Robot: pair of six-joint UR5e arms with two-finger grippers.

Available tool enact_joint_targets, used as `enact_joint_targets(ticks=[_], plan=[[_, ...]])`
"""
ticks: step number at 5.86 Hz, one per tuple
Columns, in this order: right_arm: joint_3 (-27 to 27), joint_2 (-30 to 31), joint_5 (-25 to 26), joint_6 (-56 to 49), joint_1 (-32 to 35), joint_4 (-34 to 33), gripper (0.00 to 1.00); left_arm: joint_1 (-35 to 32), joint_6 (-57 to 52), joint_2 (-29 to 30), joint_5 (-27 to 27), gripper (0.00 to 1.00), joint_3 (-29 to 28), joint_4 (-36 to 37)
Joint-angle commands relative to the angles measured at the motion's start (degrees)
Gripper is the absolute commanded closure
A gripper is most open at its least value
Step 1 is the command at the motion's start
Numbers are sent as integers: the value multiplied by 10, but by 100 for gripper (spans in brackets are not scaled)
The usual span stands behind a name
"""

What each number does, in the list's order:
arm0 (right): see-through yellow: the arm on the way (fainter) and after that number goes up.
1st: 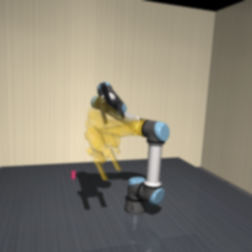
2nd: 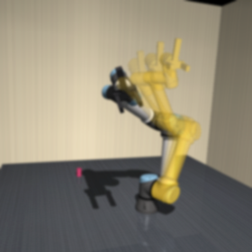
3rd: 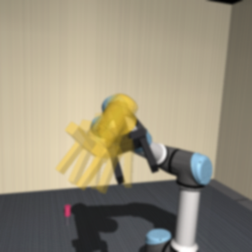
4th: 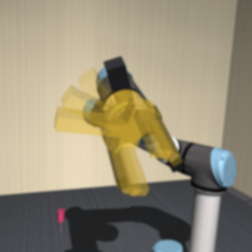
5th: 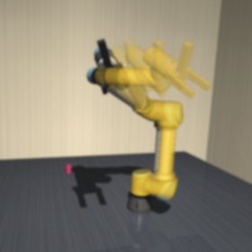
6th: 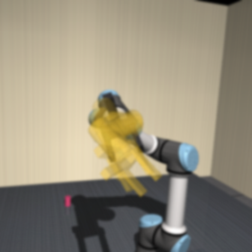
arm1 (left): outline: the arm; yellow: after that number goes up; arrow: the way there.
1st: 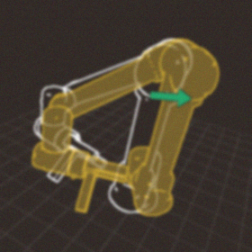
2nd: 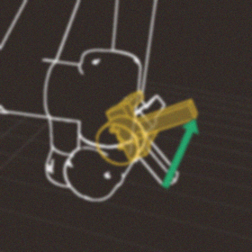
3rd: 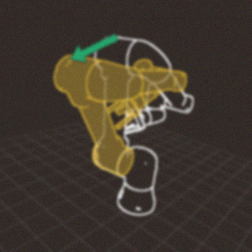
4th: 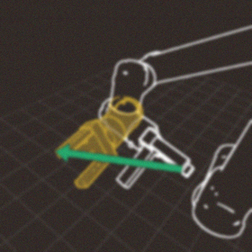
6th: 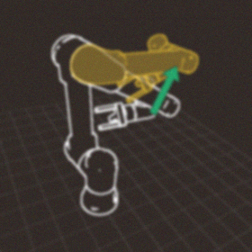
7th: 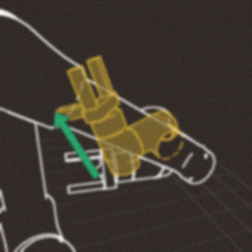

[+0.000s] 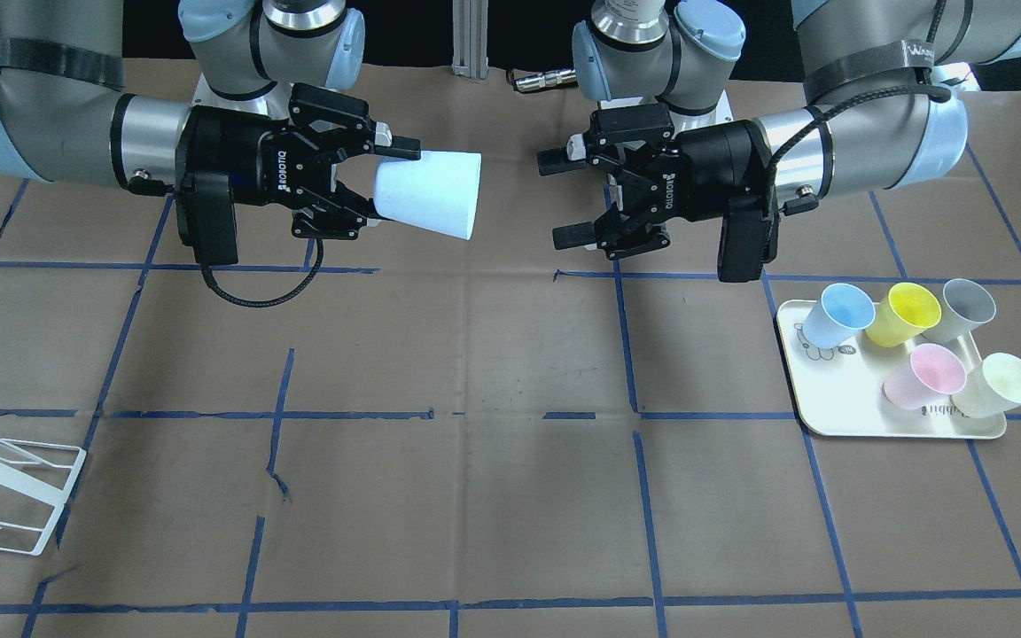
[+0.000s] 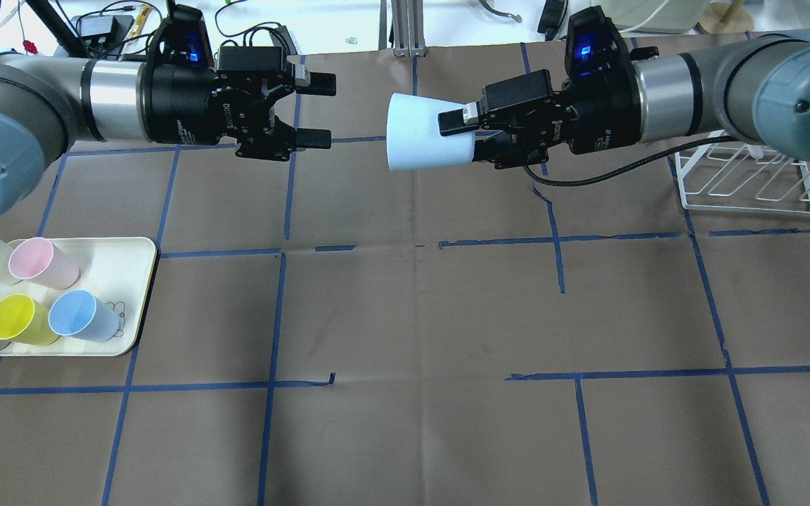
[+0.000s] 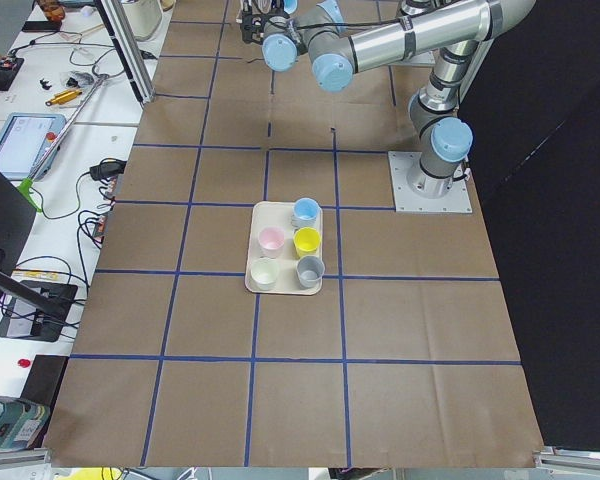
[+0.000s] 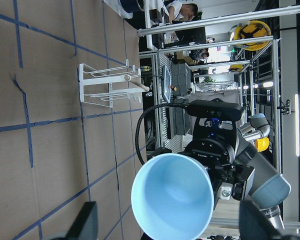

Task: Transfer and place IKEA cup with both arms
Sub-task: 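Carry the cup toward the table center while the left gripper approaches, then grasp the cup's rim with the left gripper beside the right gripper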

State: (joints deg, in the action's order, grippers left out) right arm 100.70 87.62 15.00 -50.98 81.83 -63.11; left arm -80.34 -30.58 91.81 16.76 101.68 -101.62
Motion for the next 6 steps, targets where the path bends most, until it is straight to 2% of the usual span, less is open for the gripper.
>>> enact_joint_targets(ticks=[1, 3, 6], plan=[[0, 0, -11, 1, 0, 0, 55, -28, 7, 7, 9, 2, -5, 6], [0, 0, -11, 1, 0, 0, 55, -48, 23, 7, -4, 3, -12, 12], [0, 0, -11, 1, 0, 0, 55, -52, 25, 7, -10, 3, -14, 62]])
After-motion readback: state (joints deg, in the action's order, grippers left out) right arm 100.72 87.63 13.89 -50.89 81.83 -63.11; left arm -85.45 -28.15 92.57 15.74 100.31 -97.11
